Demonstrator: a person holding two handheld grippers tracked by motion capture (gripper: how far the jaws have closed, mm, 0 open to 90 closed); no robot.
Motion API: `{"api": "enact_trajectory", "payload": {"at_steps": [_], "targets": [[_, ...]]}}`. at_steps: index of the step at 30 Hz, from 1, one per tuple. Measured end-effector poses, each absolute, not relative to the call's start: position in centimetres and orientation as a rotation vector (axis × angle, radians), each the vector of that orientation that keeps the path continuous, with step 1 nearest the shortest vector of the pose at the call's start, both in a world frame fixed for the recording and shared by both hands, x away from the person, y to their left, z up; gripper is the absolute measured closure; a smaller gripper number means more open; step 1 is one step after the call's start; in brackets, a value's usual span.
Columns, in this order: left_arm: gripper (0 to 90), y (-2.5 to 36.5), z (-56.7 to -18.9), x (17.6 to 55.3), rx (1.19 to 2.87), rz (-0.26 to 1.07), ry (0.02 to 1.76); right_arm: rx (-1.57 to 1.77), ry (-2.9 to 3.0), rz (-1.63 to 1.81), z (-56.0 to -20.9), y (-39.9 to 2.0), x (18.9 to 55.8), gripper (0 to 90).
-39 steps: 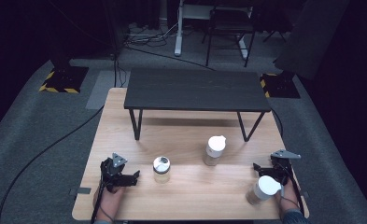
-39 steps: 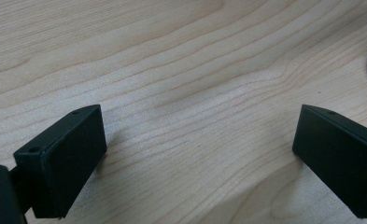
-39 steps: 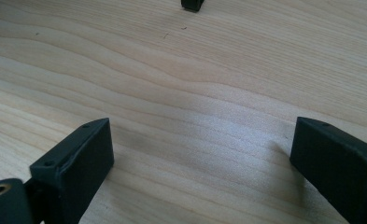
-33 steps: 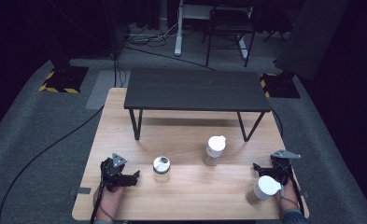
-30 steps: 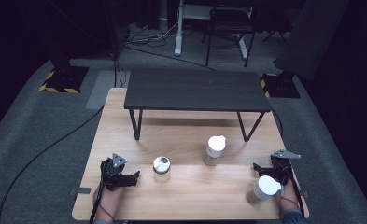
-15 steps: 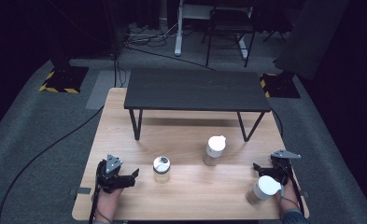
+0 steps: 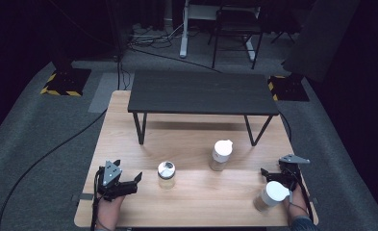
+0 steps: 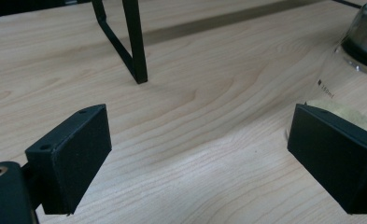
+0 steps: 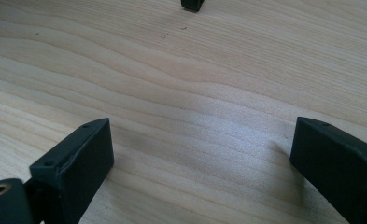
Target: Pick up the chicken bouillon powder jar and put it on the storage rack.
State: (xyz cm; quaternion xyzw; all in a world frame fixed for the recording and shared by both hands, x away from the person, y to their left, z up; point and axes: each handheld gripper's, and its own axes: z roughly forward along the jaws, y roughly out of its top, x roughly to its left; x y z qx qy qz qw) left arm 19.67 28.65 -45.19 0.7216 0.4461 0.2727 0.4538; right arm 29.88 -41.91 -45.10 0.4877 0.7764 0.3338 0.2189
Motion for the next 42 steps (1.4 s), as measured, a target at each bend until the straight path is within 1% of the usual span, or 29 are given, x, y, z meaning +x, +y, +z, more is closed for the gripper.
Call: {"api": "enact_trajectory", "payload": {"at_steps": [16,30,42], "targets": [[6.1,28.8,-45.2,19.4,1.722,0.656,0.996,1.35,2.148,0.924,-45.1,-41.9,29.9,5.8],[6.2,27.7,-44.9,20.9,1.708,0.603,0.893,1.351,2.148,0.923,-45.1,-41.9,29.9,5.6],[6.3,26.6,-44.8,22.1,1.709,0.553,0.841,1.355,2.145,0.921,-45.1,-41.9,29.9,5.2]]}}
